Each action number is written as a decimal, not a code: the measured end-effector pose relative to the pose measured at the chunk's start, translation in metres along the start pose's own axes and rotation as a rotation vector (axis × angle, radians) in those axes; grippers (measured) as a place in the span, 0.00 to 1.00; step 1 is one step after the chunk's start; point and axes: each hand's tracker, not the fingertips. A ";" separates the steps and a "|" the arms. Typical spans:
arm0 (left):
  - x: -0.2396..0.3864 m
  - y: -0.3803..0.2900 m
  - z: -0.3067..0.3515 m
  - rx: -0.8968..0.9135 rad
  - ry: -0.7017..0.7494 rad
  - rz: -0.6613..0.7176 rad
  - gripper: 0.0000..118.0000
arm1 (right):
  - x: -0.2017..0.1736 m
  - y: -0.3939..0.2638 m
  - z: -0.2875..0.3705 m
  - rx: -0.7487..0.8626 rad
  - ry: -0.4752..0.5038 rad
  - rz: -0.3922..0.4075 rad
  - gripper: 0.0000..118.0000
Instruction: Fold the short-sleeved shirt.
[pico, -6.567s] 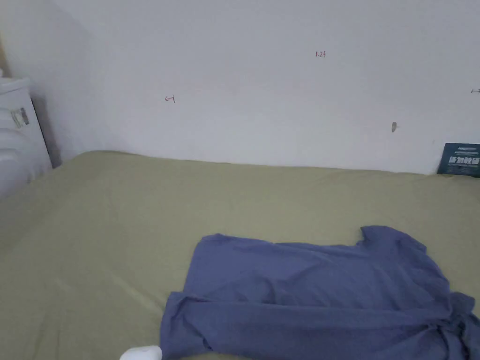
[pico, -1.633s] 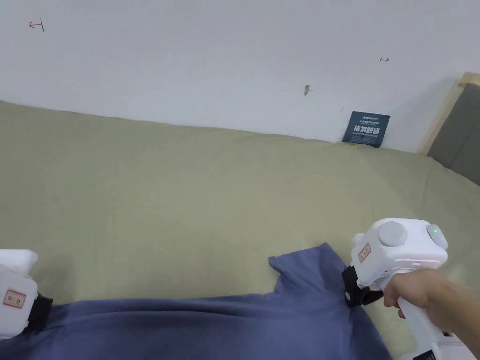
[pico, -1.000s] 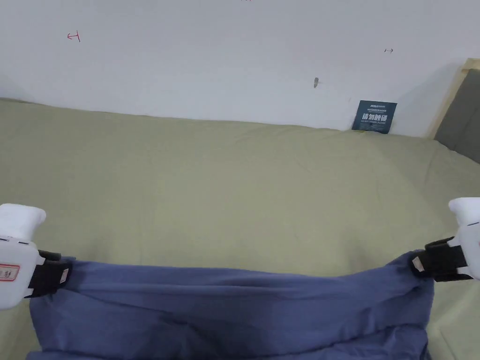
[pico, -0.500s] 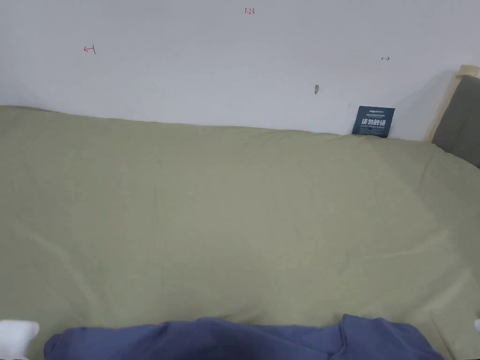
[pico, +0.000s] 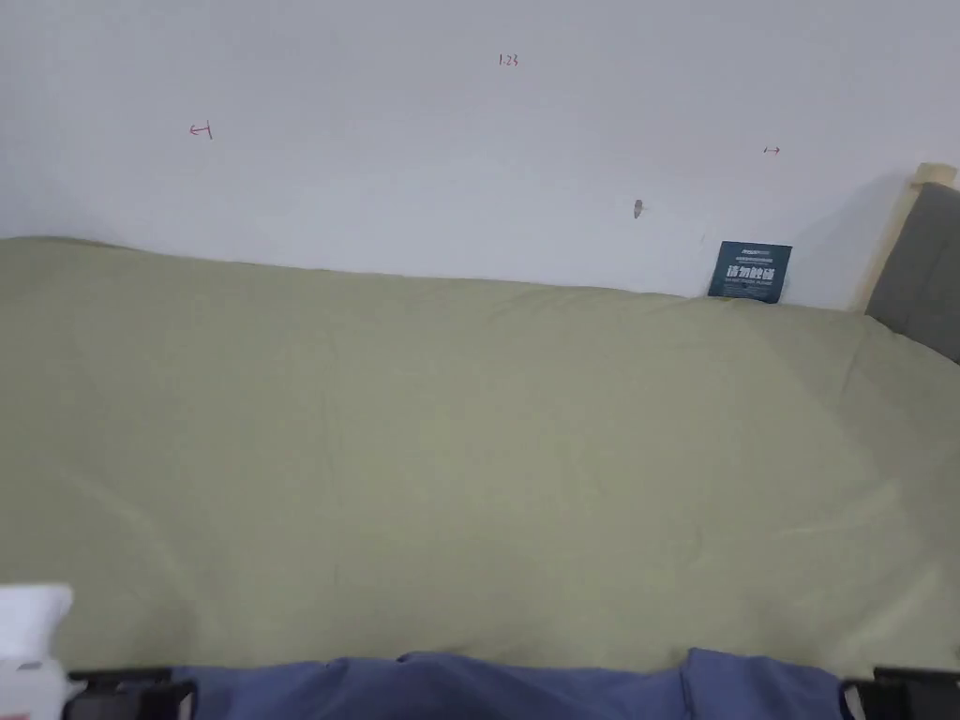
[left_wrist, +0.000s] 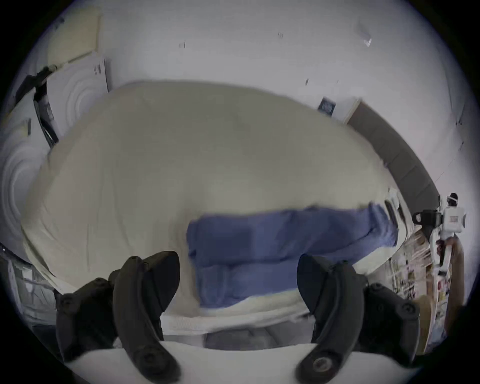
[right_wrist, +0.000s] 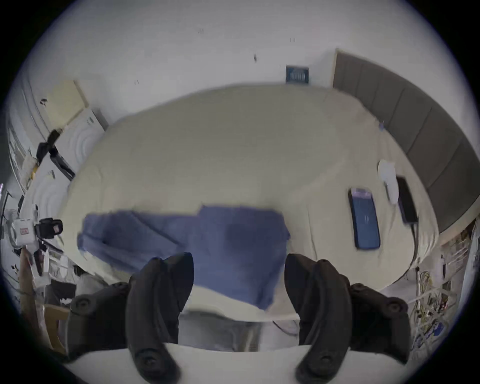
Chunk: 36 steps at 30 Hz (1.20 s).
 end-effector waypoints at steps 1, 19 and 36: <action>0.015 0.006 0.002 0.041 0.017 -0.017 0.82 | -0.016 0.006 0.001 0.034 -0.014 0.025 0.66; 0.189 -0.102 -0.041 0.197 0.168 -0.082 0.00 | -0.206 -0.121 -0.056 0.282 -0.124 0.157 0.01; -0.102 -0.017 -0.050 0.029 -0.551 0.318 1.00 | -0.156 -0.072 -0.027 0.241 -0.023 0.071 0.01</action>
